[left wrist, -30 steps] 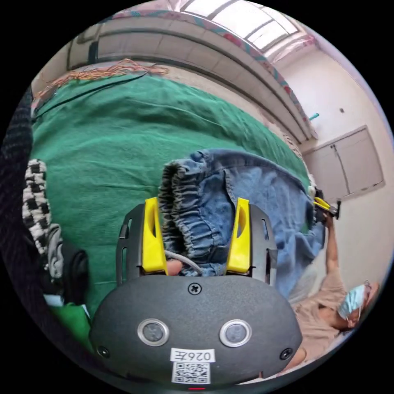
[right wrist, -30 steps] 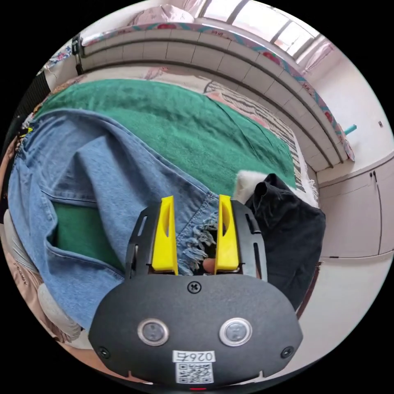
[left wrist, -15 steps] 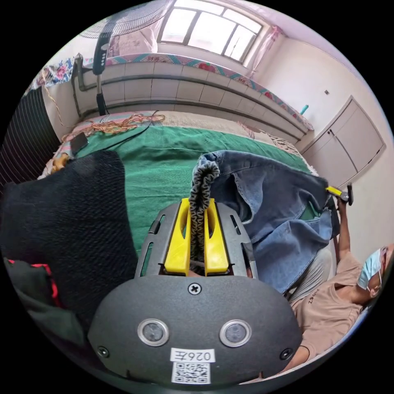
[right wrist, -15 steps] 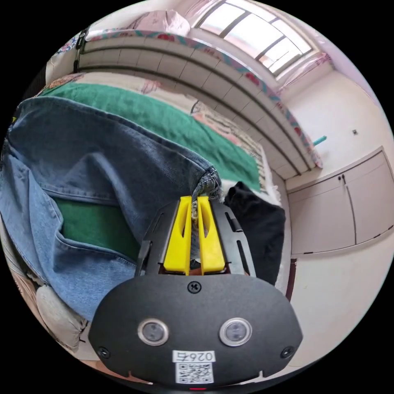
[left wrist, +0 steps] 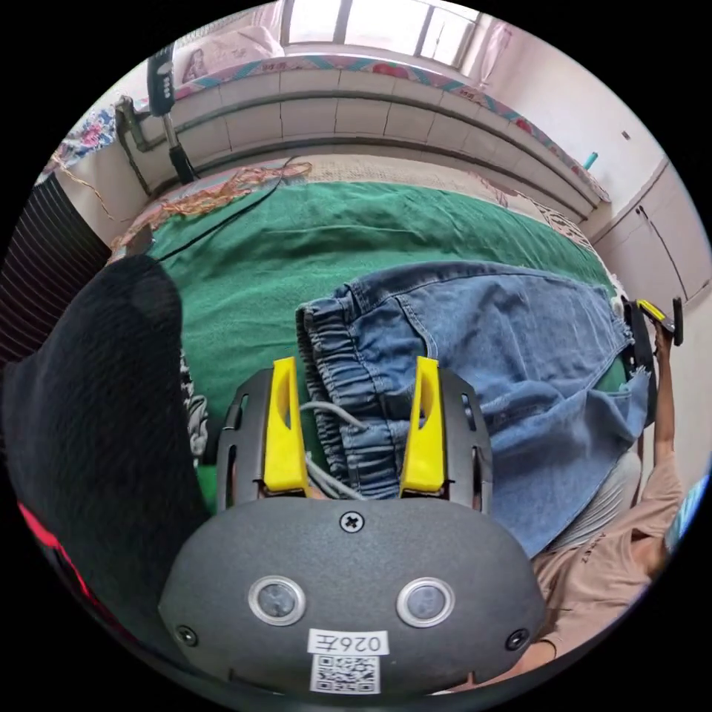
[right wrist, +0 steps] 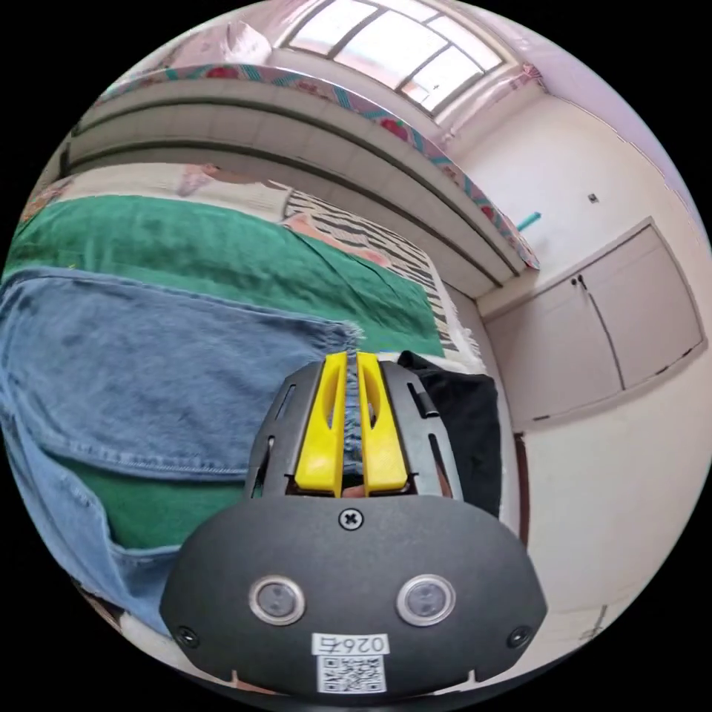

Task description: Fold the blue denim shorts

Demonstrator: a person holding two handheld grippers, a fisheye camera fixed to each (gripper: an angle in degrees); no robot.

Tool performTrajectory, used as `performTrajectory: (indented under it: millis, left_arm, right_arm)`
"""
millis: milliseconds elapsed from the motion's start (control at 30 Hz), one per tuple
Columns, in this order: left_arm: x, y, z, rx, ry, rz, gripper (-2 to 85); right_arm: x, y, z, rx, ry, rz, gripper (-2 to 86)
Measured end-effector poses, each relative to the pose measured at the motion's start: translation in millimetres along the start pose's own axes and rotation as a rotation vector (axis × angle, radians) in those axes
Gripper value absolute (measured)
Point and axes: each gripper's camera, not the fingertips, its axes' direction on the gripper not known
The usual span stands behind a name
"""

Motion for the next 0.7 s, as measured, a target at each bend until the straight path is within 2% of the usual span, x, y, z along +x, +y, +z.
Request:
performTrajectory:
  millis: [100, 167, 200, 267, 300, 367, 500, 567, 633, 700]
  left_arm:
    - [21.3, 68.9, -40.5, 0.139, -0.073, 0.015, 8.3]
    - [43.6, 133.4, -87.5, 0.323, -0.087, 0.030, 0.8]
    - [49.4, 149.7, -100.8, 0.372, -0.089, 0.027, 0.4]
    - [75.0, 216.1, -157.6, 0.573, -0.055, 0.045, -0.6]
    - [81.7, 232.9, -171.9, 0.622, -0.041, 0.051, -0.7]
    - [109.9, 304.8, -225.0, 0.853, 0.014, 0.073, -0.9]
    - [139.2, 405.8, -277.3, 1.173, 0.127, 0.103, -0.8]
    - [141.4, 461.3, -291.6, 1.377, 0.280, 0.096, -0.6]
    - [136.9, 490.9, -293.9, 1.488, 0.431, 0.140, -0.7]
    - [132.1, 509.5, -291.8, 1.521, 0.543, 0.234, -0.8]
  right_arm:
    - [0.6, 72.9, -39.9, 0.125, -0.084, 0.019, -1.3]
    - [16.7, 149.1, -88.9, 0.341, -0.125, 0.136, -1.3]
    - [22.5, 170.3, -103.2, 0.409, -0.145, 0.172, -1.2]
    - [44.0, 258.8, -160.4, 0.709, -0.220, 0.293, -1.0]
    - [48.1, 281.7, -174.1, 0.792, -0.233, 0.314, -1.0]
    - [54.7, 365.2, -225.5, 1.054, -0.277, 0.329, -1.0]
    - [41.5, 457.0, -289.9, 1.191, -0.166, 0.270, -1.0]
    - [31.1, 512.1, -314.2, 1.296, -0.102, 0.288, -1.1]
    - [29.9, 549.1, -320.7, 1.393, -0.180, 0.327, -1.2]
    - [31.7, 576.1, -318.7, 1.456, -0.280, 0.385, -1.2]
